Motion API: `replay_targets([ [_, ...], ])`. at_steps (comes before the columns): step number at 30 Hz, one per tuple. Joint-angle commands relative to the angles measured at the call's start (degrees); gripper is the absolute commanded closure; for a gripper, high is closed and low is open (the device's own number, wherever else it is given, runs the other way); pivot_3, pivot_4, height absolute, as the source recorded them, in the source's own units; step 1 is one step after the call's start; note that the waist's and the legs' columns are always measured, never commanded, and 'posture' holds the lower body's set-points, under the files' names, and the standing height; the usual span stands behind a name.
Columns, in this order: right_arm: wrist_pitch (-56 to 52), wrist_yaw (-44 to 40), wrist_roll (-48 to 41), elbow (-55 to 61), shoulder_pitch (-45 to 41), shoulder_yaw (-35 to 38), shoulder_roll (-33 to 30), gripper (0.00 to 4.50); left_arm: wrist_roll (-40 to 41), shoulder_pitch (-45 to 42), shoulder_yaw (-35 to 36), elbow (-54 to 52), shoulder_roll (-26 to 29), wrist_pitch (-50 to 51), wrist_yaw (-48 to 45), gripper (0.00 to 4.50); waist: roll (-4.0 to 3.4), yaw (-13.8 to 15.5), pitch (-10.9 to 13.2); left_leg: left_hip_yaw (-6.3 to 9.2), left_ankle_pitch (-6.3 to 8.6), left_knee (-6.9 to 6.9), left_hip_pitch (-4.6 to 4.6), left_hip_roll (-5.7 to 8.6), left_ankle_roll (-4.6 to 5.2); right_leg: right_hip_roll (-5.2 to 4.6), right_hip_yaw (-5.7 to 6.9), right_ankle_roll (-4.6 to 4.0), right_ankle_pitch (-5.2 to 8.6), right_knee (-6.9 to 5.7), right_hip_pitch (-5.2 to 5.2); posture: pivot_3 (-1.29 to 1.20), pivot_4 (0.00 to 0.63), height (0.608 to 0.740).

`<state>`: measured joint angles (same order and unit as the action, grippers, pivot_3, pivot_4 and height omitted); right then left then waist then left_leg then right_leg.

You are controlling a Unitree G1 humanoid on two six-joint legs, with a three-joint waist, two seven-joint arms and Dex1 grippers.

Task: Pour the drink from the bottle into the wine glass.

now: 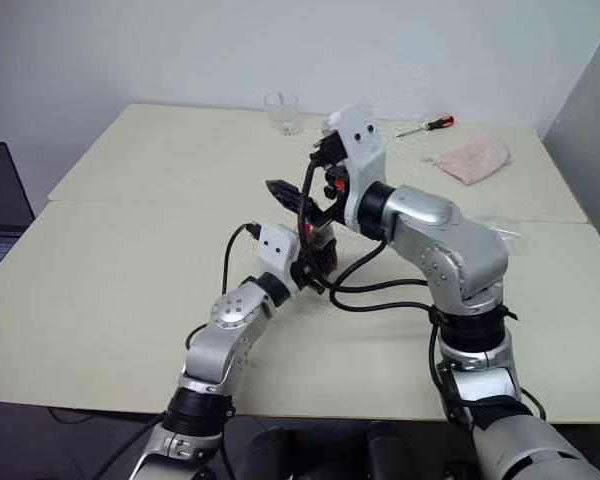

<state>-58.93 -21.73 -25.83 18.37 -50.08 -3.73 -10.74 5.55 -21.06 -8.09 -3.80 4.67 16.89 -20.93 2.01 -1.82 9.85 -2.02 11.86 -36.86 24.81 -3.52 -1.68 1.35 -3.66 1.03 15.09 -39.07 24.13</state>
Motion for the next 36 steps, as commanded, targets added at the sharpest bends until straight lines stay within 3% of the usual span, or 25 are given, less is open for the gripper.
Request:
replay_targets([
  [1,-0.11,2.50,1.16,1.55,-0.05,-1.45,1.01,0.00,0.52,-1.49,0.02,-1.57,-0.49,-1.53,0.04,3.57,0.00,-0.01,0.00,0.00,0.00,0.00,0.00,0.00,0.00,0.00,0.00,0.00,0.00,0.00,0.00,0.00,0.150,0.740],
  [19,6.29,7.39,6.67,-7.31,1.16,-2.60,6.41,0.00,-0.12,-1.00,-0.46,-2.41,0.03,-1.59,0.24,3.58,0.00,-0.03,0.00,-0.04,0.00,0.02,0.01,-0.02,0.00,0.02,0.04,0.00,0.00,0.01,0.00,0.00,0.150,0.740],
  [36,9.81,7.32,8.43,-11.66,0.30,-1.26,5.45,0.00,-0.06,-1.02,-0.43,-2.47,0.14,-1.72,0.40,3.58,0.00,-0.03,0.00,-0.14,0.00,0.02,0.01,-0.02,0.00,0.02,0.04,0.00,0.00,0.01,0.01,0.00,0.150,0.740],
])
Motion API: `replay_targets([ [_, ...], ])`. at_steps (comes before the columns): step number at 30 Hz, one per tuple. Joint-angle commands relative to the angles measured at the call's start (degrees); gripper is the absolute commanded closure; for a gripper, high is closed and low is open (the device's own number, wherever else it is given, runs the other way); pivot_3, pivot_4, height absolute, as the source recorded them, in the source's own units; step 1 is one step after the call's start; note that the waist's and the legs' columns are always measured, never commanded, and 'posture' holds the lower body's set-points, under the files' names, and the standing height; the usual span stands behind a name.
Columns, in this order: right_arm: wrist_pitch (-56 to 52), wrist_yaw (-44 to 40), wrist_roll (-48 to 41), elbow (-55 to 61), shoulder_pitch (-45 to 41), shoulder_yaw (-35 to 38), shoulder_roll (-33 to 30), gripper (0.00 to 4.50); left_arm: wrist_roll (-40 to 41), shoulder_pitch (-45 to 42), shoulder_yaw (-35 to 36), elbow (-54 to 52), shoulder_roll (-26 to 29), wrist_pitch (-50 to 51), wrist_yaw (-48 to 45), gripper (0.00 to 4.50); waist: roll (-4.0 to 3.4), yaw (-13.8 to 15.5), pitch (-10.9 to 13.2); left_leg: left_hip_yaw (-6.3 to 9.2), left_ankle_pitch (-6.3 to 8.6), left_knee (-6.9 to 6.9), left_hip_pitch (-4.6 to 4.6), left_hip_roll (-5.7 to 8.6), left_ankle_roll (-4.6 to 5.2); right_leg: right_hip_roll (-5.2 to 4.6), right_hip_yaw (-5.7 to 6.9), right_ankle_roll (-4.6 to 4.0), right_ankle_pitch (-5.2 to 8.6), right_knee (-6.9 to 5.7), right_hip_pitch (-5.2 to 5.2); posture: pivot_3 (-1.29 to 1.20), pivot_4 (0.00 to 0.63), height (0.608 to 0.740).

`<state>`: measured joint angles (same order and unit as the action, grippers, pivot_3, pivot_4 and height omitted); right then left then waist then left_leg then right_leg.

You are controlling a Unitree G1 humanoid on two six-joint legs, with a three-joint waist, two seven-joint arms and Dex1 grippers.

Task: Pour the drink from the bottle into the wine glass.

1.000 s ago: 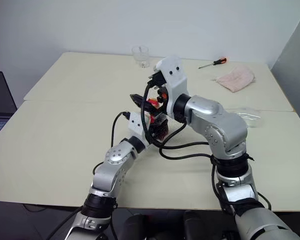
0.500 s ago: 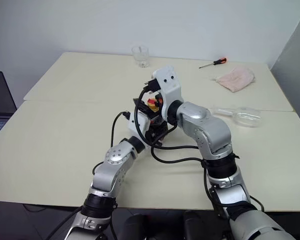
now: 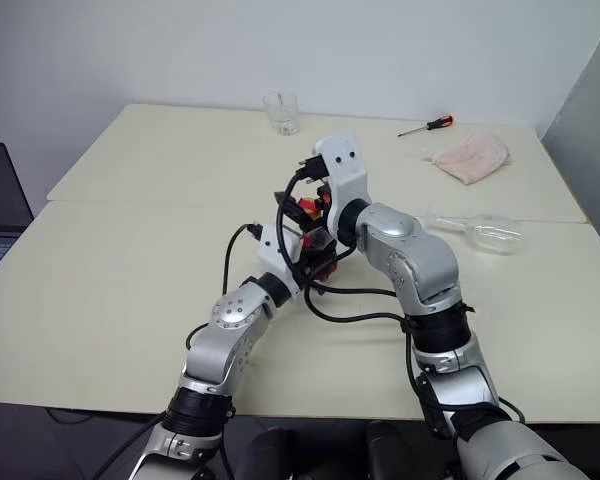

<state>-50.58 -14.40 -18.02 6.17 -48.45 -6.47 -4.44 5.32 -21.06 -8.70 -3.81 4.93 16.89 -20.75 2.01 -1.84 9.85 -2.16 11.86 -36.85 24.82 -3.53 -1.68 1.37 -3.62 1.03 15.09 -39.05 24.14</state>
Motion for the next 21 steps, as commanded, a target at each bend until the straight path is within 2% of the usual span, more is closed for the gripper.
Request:
replay_targets([
  [1,1.51,-0.12,0.63,0.54,-1.33,1.53,-0.96,0.00,0.16,-1.02,0.16,-2.47,-0.10,-1.73,0.20,3.58,0.00,-0.01,0.00,0.00,0.00,0.00,0.00,0.00,0.00,0.00,0.00,0.00,0.00,0.00,0.00,0.00,0.150,0.740],
  [21,-6.28,-1.74,-3.71,12.08,2.36,4.43,-6.76,0.00,0.57,-1.42,-0.52,-1.66,-0.42,-1.79,-0.27,3.58,0.00,0.00,0.00,0.02,0.00,0.01,0.01,0.00,0.00,0.00,-0.02,0.01,0.00,0.01,0.00,0.00,0.150,0.740],
])
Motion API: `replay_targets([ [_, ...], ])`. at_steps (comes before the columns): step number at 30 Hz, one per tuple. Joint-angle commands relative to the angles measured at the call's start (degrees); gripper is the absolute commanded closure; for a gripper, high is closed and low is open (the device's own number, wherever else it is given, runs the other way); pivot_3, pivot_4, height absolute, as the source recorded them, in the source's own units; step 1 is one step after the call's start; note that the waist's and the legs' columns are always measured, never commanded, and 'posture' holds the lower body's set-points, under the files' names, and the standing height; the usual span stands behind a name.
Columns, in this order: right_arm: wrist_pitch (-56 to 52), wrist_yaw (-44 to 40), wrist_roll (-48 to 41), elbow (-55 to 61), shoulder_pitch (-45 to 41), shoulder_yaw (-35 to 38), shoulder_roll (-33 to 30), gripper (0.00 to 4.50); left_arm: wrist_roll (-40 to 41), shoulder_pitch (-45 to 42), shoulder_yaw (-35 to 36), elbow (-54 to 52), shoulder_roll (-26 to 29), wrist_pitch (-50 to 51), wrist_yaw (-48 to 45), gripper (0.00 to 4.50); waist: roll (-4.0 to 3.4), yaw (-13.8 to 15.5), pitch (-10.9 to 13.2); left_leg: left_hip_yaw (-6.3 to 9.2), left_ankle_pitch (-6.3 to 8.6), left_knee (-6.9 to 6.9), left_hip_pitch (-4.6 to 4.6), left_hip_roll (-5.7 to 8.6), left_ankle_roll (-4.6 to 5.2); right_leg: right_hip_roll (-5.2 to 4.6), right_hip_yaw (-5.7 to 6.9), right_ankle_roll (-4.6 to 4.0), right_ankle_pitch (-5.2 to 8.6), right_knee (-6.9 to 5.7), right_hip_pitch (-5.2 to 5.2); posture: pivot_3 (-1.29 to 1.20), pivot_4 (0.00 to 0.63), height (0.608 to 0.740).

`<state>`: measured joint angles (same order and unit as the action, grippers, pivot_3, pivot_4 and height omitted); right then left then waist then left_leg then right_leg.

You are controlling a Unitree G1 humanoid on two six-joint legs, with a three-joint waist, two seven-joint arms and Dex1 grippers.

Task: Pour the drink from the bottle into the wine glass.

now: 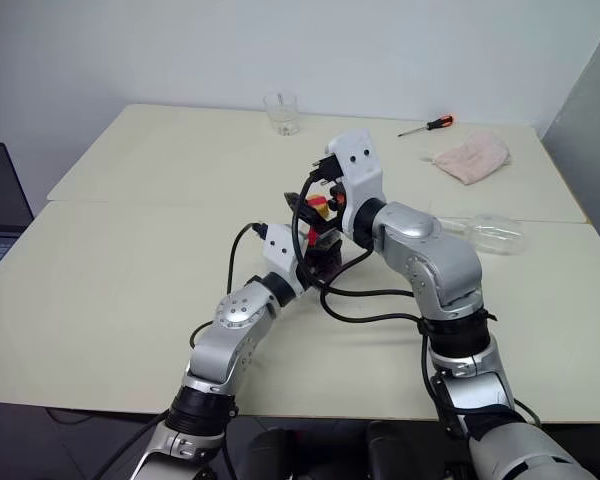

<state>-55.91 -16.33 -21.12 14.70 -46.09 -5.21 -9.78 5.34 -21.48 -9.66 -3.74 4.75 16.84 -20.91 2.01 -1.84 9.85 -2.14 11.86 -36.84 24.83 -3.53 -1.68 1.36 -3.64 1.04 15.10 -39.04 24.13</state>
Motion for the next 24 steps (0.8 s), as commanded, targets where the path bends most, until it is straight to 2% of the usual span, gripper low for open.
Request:
replay_targets([
  [1,-1.22,0.35,-0.88,3.87,0.10,3.17,-1.56,0.00,0.60,-0.93,0.48,-1.79,-0.18,-1.74,-0.17,3.58,0.00,0.00,0.00,0.00,0.00,0.00,0.00,0.00,0.00,0.00,0.00,0.00,0.00,0.00,0.00,0.00,0.150,0.740],
  [14,-4.13,-0.88,-4.65,10.05,4.39,5.52,-6.17,0.00,0.70,-0.78,0.47,-1.85,-0.04,-1.80,-0.62,3.58,0.00,0.00,0.00,0.01,0.00,0.00,0.00,0.00,0.00,0.01,-0.01,0.05,0.03,0.01,0.00,0.00,0.150,0.740],
  [24,-3.67,-4.96,-8.26,12.15,7.24,7.48,-12.38,0.00,0.59,-0.81,0.40,-1.70,-0.01,-1.83,-1.05,3.60,0.00,0.02,0.00,0.03,0.00,0.00,0.00,0.01,0.00,0.00,-0.03,0.26,0.15,0.03,-0.01,0.00,0.150,0.740],
])
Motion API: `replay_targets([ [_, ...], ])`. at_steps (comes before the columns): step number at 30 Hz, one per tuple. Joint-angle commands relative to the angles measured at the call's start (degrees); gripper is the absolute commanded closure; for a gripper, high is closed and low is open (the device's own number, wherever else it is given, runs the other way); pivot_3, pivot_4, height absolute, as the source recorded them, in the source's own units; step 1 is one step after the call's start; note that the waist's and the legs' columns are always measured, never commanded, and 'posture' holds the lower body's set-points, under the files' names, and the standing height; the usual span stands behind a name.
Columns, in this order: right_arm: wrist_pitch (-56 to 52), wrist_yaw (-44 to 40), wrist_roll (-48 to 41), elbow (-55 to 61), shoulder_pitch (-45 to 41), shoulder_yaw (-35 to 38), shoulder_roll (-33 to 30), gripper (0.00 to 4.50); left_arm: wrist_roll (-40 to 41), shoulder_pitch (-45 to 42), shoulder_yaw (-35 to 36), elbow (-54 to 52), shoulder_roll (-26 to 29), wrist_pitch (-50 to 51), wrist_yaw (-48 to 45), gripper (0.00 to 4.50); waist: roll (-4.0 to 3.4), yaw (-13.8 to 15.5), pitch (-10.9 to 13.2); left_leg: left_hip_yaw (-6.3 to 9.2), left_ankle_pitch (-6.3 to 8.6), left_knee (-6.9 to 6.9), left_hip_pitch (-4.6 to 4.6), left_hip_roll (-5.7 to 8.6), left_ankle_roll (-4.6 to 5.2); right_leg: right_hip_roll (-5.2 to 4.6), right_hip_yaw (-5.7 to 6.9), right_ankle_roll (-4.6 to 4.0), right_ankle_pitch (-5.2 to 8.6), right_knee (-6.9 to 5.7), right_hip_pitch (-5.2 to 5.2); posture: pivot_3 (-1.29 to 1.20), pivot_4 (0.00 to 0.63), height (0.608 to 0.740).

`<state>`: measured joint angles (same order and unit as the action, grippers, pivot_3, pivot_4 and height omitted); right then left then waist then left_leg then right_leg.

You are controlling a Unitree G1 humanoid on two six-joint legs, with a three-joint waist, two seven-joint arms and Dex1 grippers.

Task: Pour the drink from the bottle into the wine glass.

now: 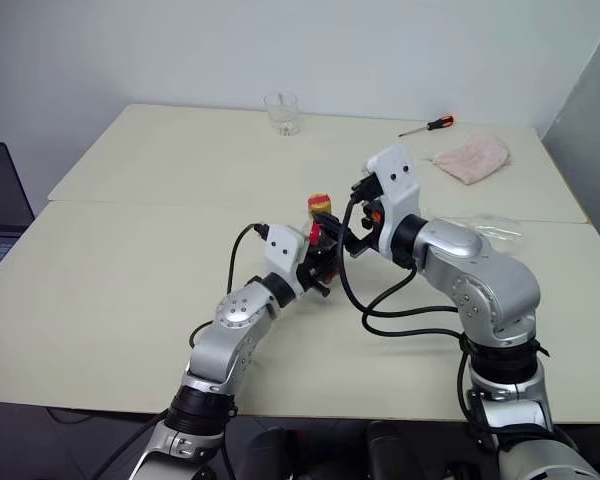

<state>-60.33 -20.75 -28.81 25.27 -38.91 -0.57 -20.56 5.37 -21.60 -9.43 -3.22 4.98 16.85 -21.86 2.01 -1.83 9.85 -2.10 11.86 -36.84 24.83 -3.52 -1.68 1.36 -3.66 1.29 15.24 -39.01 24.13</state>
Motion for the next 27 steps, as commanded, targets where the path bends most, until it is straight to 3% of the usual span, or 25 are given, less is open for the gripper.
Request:
replay_targets([
  [1,0.78,-0.86,-0.85,1.74,0.21,2.90,-1.98,0.00,0.53,-0.65,0.16,-2.27,-0.24,-1.84,-0.11,3.60,0.00,0.01,0.00,0.00,0.00,0.00,0.00,0.01,0.00,0.00,-0.01,0.00,0.00,0.00,0.00,0.00,0.150,0.740],
  [27,1.84,-10.00,-9.94,3.96,1.10,5.40,-9.39,0.00,0.58,-0.69,0.29,-2.24,-0.26,-1.72,-0.20,3.60,0.01,-0.01,0.00,0.02,0.00,0.00,0.00,0.01,0.00,0.02,-0.03,0.03,0.02,0.00,-0.01,0.00,0.150,0.740],
])
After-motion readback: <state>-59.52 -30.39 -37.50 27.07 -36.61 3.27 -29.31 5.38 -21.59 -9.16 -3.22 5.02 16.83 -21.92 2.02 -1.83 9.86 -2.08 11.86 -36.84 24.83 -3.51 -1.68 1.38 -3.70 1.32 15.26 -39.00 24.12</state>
